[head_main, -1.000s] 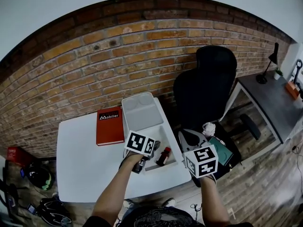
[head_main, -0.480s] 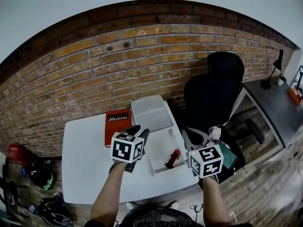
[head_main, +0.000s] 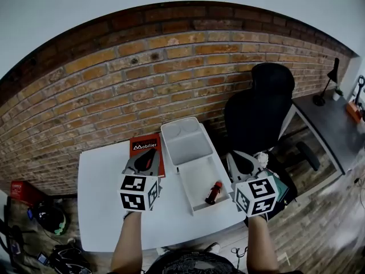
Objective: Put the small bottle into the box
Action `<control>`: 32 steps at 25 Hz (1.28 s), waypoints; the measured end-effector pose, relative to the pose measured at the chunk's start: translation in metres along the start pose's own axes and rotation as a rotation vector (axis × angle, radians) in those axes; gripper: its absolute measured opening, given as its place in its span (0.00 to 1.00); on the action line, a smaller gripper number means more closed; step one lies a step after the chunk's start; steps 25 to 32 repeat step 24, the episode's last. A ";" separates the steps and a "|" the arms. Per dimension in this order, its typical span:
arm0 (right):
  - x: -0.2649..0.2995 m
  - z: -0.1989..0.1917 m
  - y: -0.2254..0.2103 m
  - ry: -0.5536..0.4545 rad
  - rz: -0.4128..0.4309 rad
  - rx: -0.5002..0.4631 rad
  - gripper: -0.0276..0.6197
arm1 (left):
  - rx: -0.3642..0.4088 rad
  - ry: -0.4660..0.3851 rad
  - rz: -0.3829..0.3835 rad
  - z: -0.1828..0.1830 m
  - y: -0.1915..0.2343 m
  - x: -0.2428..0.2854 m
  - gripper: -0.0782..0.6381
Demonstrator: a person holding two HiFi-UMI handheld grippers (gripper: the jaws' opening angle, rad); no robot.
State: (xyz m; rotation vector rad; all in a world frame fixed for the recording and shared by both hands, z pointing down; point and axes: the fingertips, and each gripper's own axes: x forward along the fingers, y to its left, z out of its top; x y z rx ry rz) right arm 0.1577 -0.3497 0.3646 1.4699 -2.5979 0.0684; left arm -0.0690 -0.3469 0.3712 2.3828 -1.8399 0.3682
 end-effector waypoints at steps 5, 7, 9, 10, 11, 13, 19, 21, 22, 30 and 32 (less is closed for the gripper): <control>0.000 0.005 0.004 -0.006 -0.005 -0.012 0.07 | -0.021 -0.044 0.000 0.009 0.006 -0.006 0.15; 0.000 0.007 0.005 -0.009 -0.008 -0.016 0.07 | -0.018 -0.052 0.001 0.010 0.006 -0.006 0.15; 0.001 0.009 0.005 -0.012 -0.009 -0.021 0.07 | -0.019 -0.052 0.000 0.009 0.006 -0.007 0.15; 0.001 0.009 0.005 -0.013 -0.009 -0.022 0.07 | -0.016 -0.049 0.001 0.007 0.007 -0.007 0.15; 0.001 0.009 0.005 -0.012 -0.010 -0.021 0.07 | -0.014 -0.044 0.003 0.005 0.007 -0.007 0.15; 0.000 0.007 0.005 -0.011 -0.013 -0.018 0.07 | -0.017 -0.039 0.009 0.002 0.009 -0.007 0.15; 0.002 0.008 0.005 -0.014 -0.015 -0.016 0.07 | -0.015 -0.028 0.009 -0.002 0.009 -0.004 0.15; 0.003 0.009 0.006 -0.014 -0.013 -0.018 0.07 | -0.012 -0.025 0.009 -0.001 0.010 -0.003 0.15; 0.004 0.009 0.006 -0.014 -0.012 -0.018 0.07 | -0.011 -0.024 0.008 -0.001 0.010 -0.003 0.15; 0.005 0.010 0.007 -0.014 -0.011 -0.019 0.07 | -0.011 -0.021 0.005 -0.001 0.009 -0.002 0.15; 0.005 0.010 0.007 -0.014 -0.011 -0.019 0.07 | -0.011 -0.021 0.005 -0.001 0.009 -0.002 0.15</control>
